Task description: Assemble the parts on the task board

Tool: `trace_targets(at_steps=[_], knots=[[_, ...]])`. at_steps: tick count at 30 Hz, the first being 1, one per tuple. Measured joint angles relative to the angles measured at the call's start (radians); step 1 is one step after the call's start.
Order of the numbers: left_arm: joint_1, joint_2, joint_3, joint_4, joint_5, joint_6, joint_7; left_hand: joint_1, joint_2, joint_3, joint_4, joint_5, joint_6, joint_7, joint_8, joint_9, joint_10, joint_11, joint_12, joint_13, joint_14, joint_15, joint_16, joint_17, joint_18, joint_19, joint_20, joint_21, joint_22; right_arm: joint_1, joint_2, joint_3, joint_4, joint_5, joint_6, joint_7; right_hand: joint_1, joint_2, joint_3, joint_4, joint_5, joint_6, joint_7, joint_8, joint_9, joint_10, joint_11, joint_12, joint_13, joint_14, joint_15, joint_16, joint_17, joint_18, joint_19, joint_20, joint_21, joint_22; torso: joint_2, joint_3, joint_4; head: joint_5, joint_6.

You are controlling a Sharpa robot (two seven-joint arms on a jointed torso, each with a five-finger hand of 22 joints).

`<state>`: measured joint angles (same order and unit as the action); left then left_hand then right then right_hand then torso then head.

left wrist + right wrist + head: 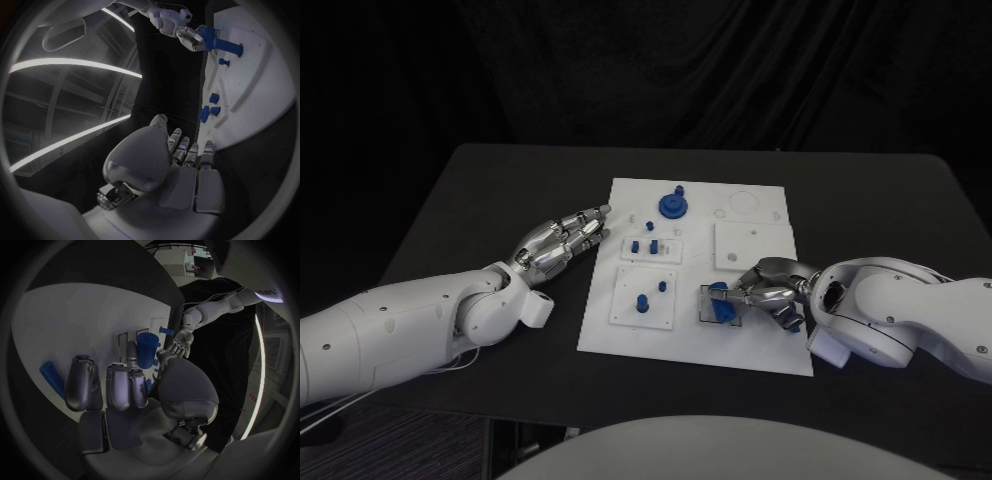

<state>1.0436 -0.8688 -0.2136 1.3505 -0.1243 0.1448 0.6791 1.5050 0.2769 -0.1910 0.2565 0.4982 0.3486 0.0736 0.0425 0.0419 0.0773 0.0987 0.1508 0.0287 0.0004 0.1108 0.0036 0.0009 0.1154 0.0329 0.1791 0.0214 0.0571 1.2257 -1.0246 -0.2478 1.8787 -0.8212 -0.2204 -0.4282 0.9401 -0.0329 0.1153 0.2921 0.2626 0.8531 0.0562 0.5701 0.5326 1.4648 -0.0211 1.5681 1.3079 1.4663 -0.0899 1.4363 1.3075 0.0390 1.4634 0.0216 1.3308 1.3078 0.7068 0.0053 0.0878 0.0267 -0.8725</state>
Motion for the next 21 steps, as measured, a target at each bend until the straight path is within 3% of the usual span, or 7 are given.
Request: trace_targets(at_steps=[8,11,17,21], knots=[[-0.001,0.0,0.0,-0.001,0.0,0.001,0.0,0.0,0.0,0.0,0.0,0.0,0.0,0.0,0.0,0.0,0.0,0.0,0.0,0.0,0.0,0.0,0.0,0.0,0.001,0.0,0.0,0.0,0.0,0.0,0.001,0.0,-0.001,0.0,0.003,0.0,-0.005,0.003,-0.014,0.0,-0.008,0.0,0.0,0.0,0.001,0.0,0.0,0.0,0.0,0.0,0.0,0.0,0.0,0.0,0.0,0.0,-0.004,0.0,0.0,0.0,-0.0001,0.001,0.0],[-0.001,0.0,0.0,-0.001,0.0,0.002,0.0,0.0,0.0,0.0,0.0,0.0,0.0,0.0,0.0,0.0,0.0,0.0,0.0,0.0,0.0,0.0,0.0,0.0,0.016,0.0,0.0,0.0,-0.001,0.0,0.001,0.0,-0.001,0.0,0.004,0.0,-0.005,0.003,-0.02,-0.001,-0.008,0.0,0.0,0.0,0.001,0.0,0.0,0.0,0.0,0.0,0.0,0.0,0.0,0.0,0.0,0.0,-0.004,0.0,0.0,0.0,-0.0001,0.001,0.0],[-0.001,0.0,0.0,-0.002,0.0,0.003,0.0,0.0,0.0,0.0,0.0,0.0,0.0,0.0,0.0,0.0,0.0,0.0,0.0,0.0,0.0,0.0,0.0,0.0,0.016,0.0,0.0,0.0,-0.001,0.0,-0.002,0.0,-0.001,0.0,0.004,0.0,-0.01,0.008,-0.031,-0.003,-0.014,0.0,0.0,0.0,0.004,0.0,0.0,0.0,0.0,0.0,0.0,0.0,0.0,0.0,0.0,0.0,-0.007,0.0,0.0,-0.0001,-0.0001,0.002,0.0],[-0.001,0.0,0.0,-0.002,0.0,0.004,0.0,0.0,0.0,0.0,0.0,0.0,0.0,0.0,0.0,0.0,0.0,0.0,0.0,0.0,0.0,0.0,0.0,0.0,0.017,0.0,0.0,0.0,-0.001,0.0,-0.008,0.0,0.001,0.0,0.003,0.005,0.039,0.016,-0.052,-0.011,0.008,0.004,-0.004,0.024,0.018,0.0,0.0,0.0,0.0,0.0,0.0,0.0,0.0,0.0,0.0,0.0,-0.008,0.0,0.0,-0.0001,-0.0001,0.003,0.0]])
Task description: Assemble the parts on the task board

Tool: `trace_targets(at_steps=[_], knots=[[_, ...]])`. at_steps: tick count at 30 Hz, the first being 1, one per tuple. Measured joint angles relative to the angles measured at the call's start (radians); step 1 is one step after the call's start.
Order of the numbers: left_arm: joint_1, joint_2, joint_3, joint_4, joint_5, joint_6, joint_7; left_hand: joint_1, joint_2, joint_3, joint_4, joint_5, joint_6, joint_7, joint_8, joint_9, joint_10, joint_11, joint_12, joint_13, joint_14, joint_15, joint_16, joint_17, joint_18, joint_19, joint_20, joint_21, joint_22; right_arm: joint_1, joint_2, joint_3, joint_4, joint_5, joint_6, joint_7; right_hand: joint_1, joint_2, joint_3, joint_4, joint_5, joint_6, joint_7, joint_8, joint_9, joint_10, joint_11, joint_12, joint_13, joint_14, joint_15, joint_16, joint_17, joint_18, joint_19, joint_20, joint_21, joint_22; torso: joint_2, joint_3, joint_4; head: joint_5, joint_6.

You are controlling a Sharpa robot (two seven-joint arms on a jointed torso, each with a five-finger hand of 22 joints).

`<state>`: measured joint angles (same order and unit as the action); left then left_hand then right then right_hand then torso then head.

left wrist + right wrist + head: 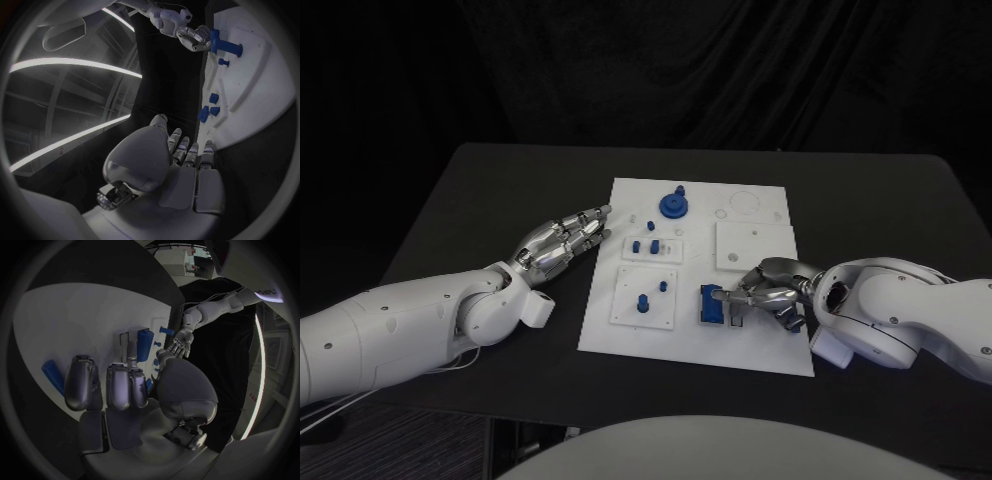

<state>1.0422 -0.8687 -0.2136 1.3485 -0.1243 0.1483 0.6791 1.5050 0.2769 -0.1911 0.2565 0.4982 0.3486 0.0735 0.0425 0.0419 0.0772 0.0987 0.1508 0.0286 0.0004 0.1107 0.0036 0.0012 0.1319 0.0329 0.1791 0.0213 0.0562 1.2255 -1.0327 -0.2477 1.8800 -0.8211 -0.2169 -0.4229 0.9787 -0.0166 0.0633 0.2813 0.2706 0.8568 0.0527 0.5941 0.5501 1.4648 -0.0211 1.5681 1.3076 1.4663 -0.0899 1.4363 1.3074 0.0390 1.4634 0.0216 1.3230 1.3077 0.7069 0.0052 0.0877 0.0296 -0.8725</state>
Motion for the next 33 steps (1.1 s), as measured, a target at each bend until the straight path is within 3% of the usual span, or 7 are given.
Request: trace_targets(at_steps=[2,4,8,10,15,18,33], knots=[[0.0,0.0,0.0,0.0,0.0,0.001,0.0,0.0,0.0,0.0,0.0,0.0,0.0,0.0,0.0,0.0,0.0,0.0,0.0,0.0,0.0,0.0,0.0,0.0,0.0,0.0,0.0,0.0,0.0,0.0,-0.004,0.0,0.003,-0.005,-0.001,0.005,0.07,-0.007,-0.019,-0.019,0.007,0.003,-0.01,0.053,0.032,0.001,-0.001,0.0,0.0,0.0,0.0,0.0,0.0,0.0,0.0,0.0,0.0,0.0,0.0,0.0,0.0,0.0,0.0],[-0.001,0.0,0.0,0.0,0.0,0.001,0.0,0.0,0.0,0.0,0.0,0.0,0.0,0.0,0.0,0.0,0.0,0.0,0.0,0.0,0.0,0.0,0.0,0.0,0.0,0.0,0.0,0.0,0.0,0.0,-0.006,0.0,0.008,-0.013,-0.001,0.009,0.118,-0.011,-0.039,-0.032,0.008,-0.006,-0.02,0.115,0.075,0.001,-0.014,0.0,0.0,0.0,-0.004,0.0,0.0,0.0,0.004,-0.004,0.0,0.0,0.0,0.0,0.0,0.0,0.0],[-0.001,0.0,0.0,-0.001,0.0,0.002,0.0,0.0,0.0,0.0,0.0,0.0,0.0,0.0,0.0,0.0,0.0,0.0,0.0,0.0,0.0,0.0,0.0,0.0,0.0,0.0,0.0,0.0,0.0,0.0,-0.008,0.0,0.015,-0.045,-0.001,0.019,0.158,-0.009,-0.074,-0.037,0.006,-0.026,-0.036,0.209,0.144,0.002,-0.025,0.0,0.0,-0.001,-0.01,0.0,0.0,0.0,0.001,-0.012,0.004,0.0,0.0,0.0,0.0,-0.001,0.0],[-0.001,0.001,0.0,-0.001,0.0,0.002,0.0,0.0,0.0,0.0,0.0,0.0,0.0,0.0,0.0,0.0,0.0,0.0,0.0,0.0,0.0,0.0,0.0,0.0,0.0,0.0,0.0,0.0,0.0,-0.002,-0.007,0.0,0.016,-0.062,-0.001,0.021,0.183,-0.001,-0.099,-0.038,-0.009,-0.044,-0.047,0.285,0.203,0.002,-0.034,0.0,0.0,0.001,-0.021,0.0,0.0,0.0,0.003,-0.022,0.004,0.0,0.0,0.0,0.0,-0.002,0.0],[-0.002,0.001,0.0,-0.001,0.0,0.003,0.0,0.0,0.0,0.0,0.0,0.0,0.0,0.0,0.0,0.0,0.0,0.0,0.0,0.0,0.0,0.0,0.0,0.0,0.0,0.0,0.0,0.0,0.0,-0.013,-0.004,0.0,0.016,-0.098,0.002,0.025,0.194,0.01,-0.129,-0.029,-0.021,-0.057,-0.061,0.368,0.269,0.002,-0.045,0.0,0.0,0.001,-0.028,0.005,0.0,0.0,0.0,-0.025,0.009,0.0,0.0,0.0,0.0,0.0,0.0],[-0.002,0.001,0.0,-0.001,0.0,0.003,0.0,0.0,0.0,0.0,0.0,0.0,0.0,0.007,0.0,0.0,-0.003,-0.003,0.0,0.0,0.0,0.0,0.0,0.0,0.0,0.0,0.0,0.0,0.0,-0.019,-0.003,0.0,0.016,-0.113,0.004,0.025,0.198,0.014,-0.135,-0.028,-0.025,-0.057,-0.061,0.385,0.283,0.002,-0.045,0.0,0.0,0.001,-0.028,0.005,0.0,0.0,0.004,-0.029,0.009,0.0,0.0,0.0,-0.0001,0.001,0.0],[-0.002,0.0,0.0,-0.001,0.0,0.005,-0.001,0.0,0.0,0.0,0.0,0.0,0.0,0.007,0.0,0.0,-0.003,-0.003,0.0,0.0,0.0,0.0,0.0,0.0,0.0,0.0,0.0,0.0,0.0,-0.026,0.009,0.0,0.006,-0.145,0.009,0.026,0.219,0.025,-0.144,-0.028,-0.028,-0.064,-0.068,0.401,0.301,-0.001,-0.049,0.0,0.0,0.001,-0.035,0.005,0.0,0.0,0.004,-0.029,0.009,0.0,0.0,0.0,-0.0002,-0.001,0.0]])
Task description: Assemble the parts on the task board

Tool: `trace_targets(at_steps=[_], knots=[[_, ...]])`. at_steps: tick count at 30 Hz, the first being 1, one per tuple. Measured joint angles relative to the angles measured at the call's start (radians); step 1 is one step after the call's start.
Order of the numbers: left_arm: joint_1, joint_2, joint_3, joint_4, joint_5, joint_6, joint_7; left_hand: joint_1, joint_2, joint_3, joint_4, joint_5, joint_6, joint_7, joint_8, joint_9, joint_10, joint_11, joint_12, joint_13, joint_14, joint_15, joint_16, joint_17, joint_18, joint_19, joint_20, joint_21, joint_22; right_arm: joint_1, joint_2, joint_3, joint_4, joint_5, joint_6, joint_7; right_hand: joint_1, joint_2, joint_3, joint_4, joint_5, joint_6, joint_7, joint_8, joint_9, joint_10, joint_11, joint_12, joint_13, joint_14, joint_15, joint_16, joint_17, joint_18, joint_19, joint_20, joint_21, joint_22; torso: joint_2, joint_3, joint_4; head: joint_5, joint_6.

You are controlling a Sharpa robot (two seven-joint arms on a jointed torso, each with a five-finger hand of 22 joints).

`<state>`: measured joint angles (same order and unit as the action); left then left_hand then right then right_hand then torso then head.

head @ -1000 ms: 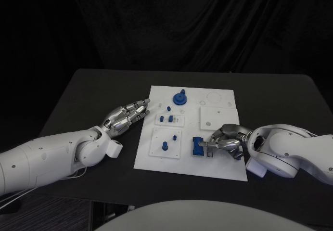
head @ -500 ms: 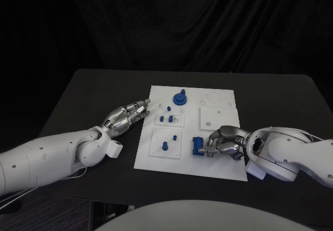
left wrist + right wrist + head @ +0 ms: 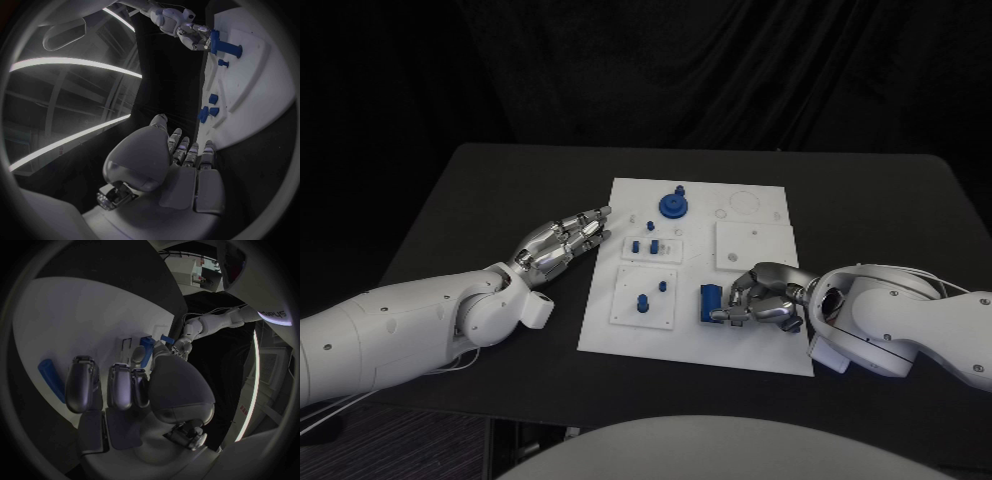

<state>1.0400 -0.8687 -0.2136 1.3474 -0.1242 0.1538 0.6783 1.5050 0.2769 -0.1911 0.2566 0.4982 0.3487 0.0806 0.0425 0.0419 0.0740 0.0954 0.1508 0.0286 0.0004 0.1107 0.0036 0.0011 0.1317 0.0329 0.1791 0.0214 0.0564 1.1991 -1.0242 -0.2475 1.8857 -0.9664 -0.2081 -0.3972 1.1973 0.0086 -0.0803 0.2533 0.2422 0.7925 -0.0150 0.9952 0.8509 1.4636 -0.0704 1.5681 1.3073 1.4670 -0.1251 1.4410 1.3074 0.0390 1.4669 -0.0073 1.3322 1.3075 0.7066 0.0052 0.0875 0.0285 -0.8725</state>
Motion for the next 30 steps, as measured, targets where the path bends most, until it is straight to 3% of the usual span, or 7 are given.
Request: trace_targets(at_steps=[5,11,13,20,30], knots=[[0.0,0.0,0.0,0.0,0.0,0.001,0.0,0.0,0.0,0.0,0.0,0.0,0.0,0.0,0.0,0.0,0.0,0.0,0.0,0.0,0.0,0.0,0.0,0.0,0.0,0.0,0.0,0.0,0.0,0.0,0.003,0.001,-0.004,-0.002,0.0,0.0,0.03,0.005,-0.002,-0.008,0.0,-0.004,-0.004,0.006,0.007,0.003,-0.003,0.0,0.0,0.0,0.0,0.0,0.0,0.0,-0.001,-0.006,0.0,0.0,0.0,-0.0002,0.0,0.0,0.0],[0.0,0.0,0.0,0.0,0.0,0.004,-0.001,0.0,0.0,0.0,0.0,0.0,0.0,0.0,0.0,0.0,0.0,0.0,0.0,0.0,0.0,0.0,0.0,0.0,0.0,0.0,0.0,0.0,0.0,0.0,0.008,0.001,-0.01,-0.004,-0.003,0.003,0.068,0.032,0.011,-0.022,0.01,-0.005,-0.005,0.01,0.013,0.003,-0.003,0.0,0.0,-0.004,-0.004,0.0,0.0,0.0,0.0,-0.007,0.0,0.0,0.0,-0.0003,0.0,0.001,0.0],[0.0,0.0,0.0,0.0,0.0,0.004,-0.001,0.0,0.0,0.0,0.0,0.0,0.0,0.0,0.0,0.0,0.0,0.0,0.0,0.0,0.0,0.0,0.0,0.0,0.0,0.0,0.0,0.0,0.0,0.0,0.009,0.0,-0.012,-0.004,-0.004,0.003,0.068,0.032,0.011,-0.022,0.009,-0.005,-0.005,0.01,0.016,0.0,-0.007,0.0,0.0,-0.004,-0.004,0.0,0.0,0.0,0.0,-0.007,0.0,0.0,0.0,-0.0003,0.0,0.001,0.0],[0.0,0.0,0.0,0.0,0.0,0.006,-0.001,0.0,0.0,0.003,-0.003,0.0,0.0,0.0,0.0,0.0,0.0,0.0,0.0,0.0,0.0,0.0,0.0,0.0,0.0,0.0,0.0,0.0,0.0,0.0,0.011,0.001,-0.01,-0.005,-0.004,0.004,0.094,0.032,-0.006,-0.03,-0.058,-0.005,-0.005,0.015,0.022,0.003,-0.01,0.0,0.002,0.0,-0.007,0.0,0.0,0.0,0.0,-0.007,0.0,0.0,0.0,-0.0004,0.0,0.001,0.0],[-0.001,-0.002,0.0,0.0,0.0,0.007,-0.001,0.0,0.0,0.003,-0.003,0.0,0.0,0.0,0.0,0.0,0.0,0.0,0.0,0.0,0.0,0.0,0.0,0.0,0.0,0.0,0.0,0.0,0.0,-0.001,-0.041,0.0,0.028,-0.006,-0.018,0.012,0.065,0.021,-0.056,0.015,-0.123,-0.009,-0.002,0.015,0.018,0.003,-0.01,0.0,0.001,0.0,-0.007,0.0,0.0,0.0,0.0,-0.007,0.0,0.0,0.0,-0.0004,0.0,0.002,0.0]])
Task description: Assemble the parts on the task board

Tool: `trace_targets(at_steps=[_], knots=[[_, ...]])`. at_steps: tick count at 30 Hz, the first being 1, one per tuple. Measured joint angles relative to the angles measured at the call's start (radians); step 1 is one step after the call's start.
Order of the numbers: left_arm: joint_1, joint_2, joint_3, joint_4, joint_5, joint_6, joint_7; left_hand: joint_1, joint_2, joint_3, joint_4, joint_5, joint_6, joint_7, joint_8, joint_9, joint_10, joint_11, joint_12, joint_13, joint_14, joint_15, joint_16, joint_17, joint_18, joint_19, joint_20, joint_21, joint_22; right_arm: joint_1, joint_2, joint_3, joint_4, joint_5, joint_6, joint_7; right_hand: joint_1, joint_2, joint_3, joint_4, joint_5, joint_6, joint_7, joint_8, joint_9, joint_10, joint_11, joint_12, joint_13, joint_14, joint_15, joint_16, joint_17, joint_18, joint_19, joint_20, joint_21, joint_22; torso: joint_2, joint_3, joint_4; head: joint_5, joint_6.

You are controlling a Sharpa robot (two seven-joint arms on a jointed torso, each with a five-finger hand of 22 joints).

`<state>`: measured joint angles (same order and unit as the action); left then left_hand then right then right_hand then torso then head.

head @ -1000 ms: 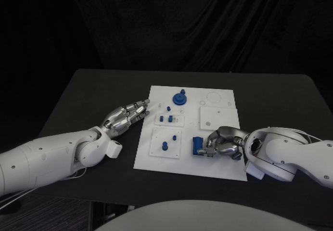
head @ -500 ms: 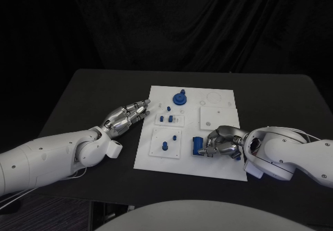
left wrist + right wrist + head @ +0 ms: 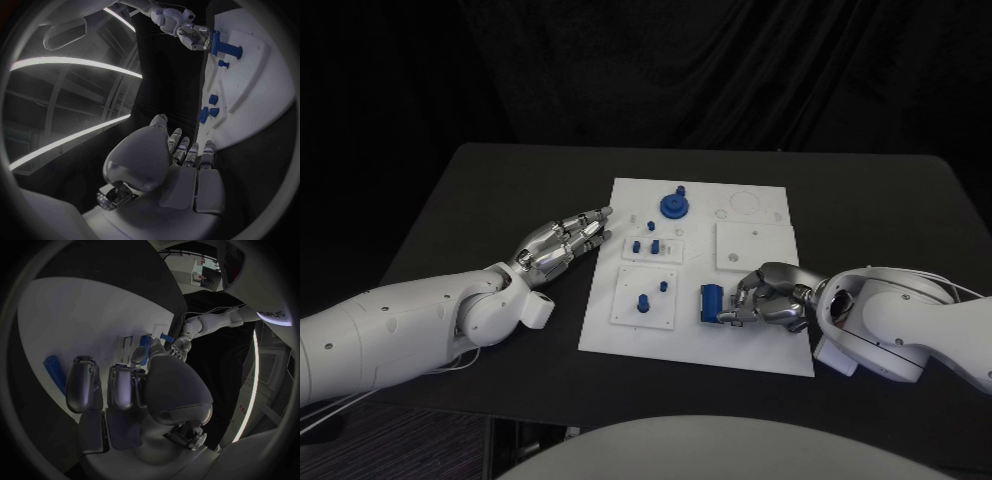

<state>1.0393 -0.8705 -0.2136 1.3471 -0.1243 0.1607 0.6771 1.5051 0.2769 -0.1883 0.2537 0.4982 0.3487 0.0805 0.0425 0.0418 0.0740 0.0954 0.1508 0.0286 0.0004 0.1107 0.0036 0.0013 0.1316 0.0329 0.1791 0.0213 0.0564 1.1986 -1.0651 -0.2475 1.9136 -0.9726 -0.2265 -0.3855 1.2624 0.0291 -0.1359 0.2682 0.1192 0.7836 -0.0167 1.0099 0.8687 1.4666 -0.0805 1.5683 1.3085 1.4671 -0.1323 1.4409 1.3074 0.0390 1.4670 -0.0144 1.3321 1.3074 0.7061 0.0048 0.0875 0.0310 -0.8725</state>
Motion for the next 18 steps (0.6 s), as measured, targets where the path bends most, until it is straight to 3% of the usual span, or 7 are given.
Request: trace_targets(at_steps=[3,8,11,14,16,18], knots=[[0.0,-0.002,0.0,0.0,0.0,0.0,0.0,0.0,0.0,0.0,0.0,0.0,0.0,0.0,0.0,0.0,0.0,0.0,0.0,0.0,0.0,0.0,0.0,0.0,0.0,0.0,0.0,0.0,0.0,0.009,-0.027,-0.001,0.017,0.0,-0.009,0.003,-0.01,0.003,-0.009,0.009,0.0,0.0,0.0,-0.008,-0.004,0.0,0.0,0.0,0.0,0.0,0.0,0.0,0.0,0.0,0.0,0.0,0.0,0.0,0.0,0.0001,0.0,0.0,0.0],[0.0,-0.005,0.0,0.001,0.0,0.0,0.0,0.0,0.0,0.0,0.0,0.0,0.0,0.0,0.0,0.0,0.0,0.0,0.0,0.0,0.0,0.0,0.0,0.0,0.0,0.0,0.0,0.0,0.0,0.056,-0.088,0.0,0.044,0.0,-0.031,0.003,-0.017,0.009,-0.028,0.017,0.021,-0.012,0.012,-0.09,-0.064,-0.002,0.006,0.0,0.0,-0.001,0.001,0.0,0.0,0.0,0.0,0.0,0.0,0.0,0.0,0.0001,-0.0001,-0.009,0.0],[0.0,-0.005,0.0,0.001,0.0,0.0,0.0,0.0,0.0,0.0,0.0,0.0,0.0,0.0,0.0,0.0,0.0,0.0,0.0,0.0,0.0,0.0,0.0,0.0,0.0,0.0,0.0,0.0,0.0,0.093,-0.125,0.0,0.056,-0.001,-0.043,0.001,-0.03,0.022,-0.048,0.02,0.086,0.006,0.031,-0.174,-0.135,0.002,0.02,0.0,0.0,0.0,0.011,0.0,0.0,0.0,-0.003,0.003,0.0,0.0,0.0,0.0001,-0.0001,-0.015,0.0],[0.0,-0.005,0.0,0.001,0.0,-0.001,0.0,0.0,0.0,0.0,0.0,0.0,0.0,0.0,0.0,0.0,0.0,0.0,0.0,0.0,0.0,0.0,0.0,0.0,0.0,0.0,0.0,0.0,0.0,0.118,-0.156,0.001,0.063,-0.006,-0.052,-0.004,-0.049,0.041,-0.06,0.021,0.132,0.022,0.036,-0.21,-0.169,-0.002,0.024,0.0,0.0,-0.004,0.015,0.0,0.0,0.0,0.0,0.007,0.0,0.0,0.0,0.0001,-0.0002,-0.022,0.0],[0.0,-0.005,0.0,0.002,0.0,-0.002,0.0,0.0,0.0,0.0,0.0,0.0,0.0,0.0,0.0,0.0,0.0,0.0,0.0,0.0,0.0,0.0,0.0,0.0,0.0,0.0,0.0,0.0,0.0,0.125,-0.17,0.001,0.065,-0.014,-0.053,-0.011,-0.05,0.042,-0.063,0.021,0.149,0.024,0.035,-0.223,-0.181,-0.002,0.024,0.0,0.0,-0.001,0.017,0.0,0.0,0.0,0.0,0.007,0.0,0.0,0.0,0.0001,-0.0002,-0.027,0.0],[0.0,-0.005,0.0,0.003,0.0,-0.002,0.0,0.0,0.0,0.0,0.0,0.0,0.0,0.0,0.0,0.0,0.0,0.0,0.0,0.0,0.0,0.0,0.0,0.0,0.0,0.0,0.0,0.0,0.0,0.131,-0.182,0.0,0.065,-0.028,-0.051,-0.025,-0.049,0.042,-0.063,0.021,0.222,0.026,0.033,-0.243,-0.198,-0.002,0.024,0.0,0.0,-0.001,0.017,0.0,0.0,0.0,0.0,0.007,0.0,0.0,0.0,0.0,-0.0003,-0.035,0.0]])
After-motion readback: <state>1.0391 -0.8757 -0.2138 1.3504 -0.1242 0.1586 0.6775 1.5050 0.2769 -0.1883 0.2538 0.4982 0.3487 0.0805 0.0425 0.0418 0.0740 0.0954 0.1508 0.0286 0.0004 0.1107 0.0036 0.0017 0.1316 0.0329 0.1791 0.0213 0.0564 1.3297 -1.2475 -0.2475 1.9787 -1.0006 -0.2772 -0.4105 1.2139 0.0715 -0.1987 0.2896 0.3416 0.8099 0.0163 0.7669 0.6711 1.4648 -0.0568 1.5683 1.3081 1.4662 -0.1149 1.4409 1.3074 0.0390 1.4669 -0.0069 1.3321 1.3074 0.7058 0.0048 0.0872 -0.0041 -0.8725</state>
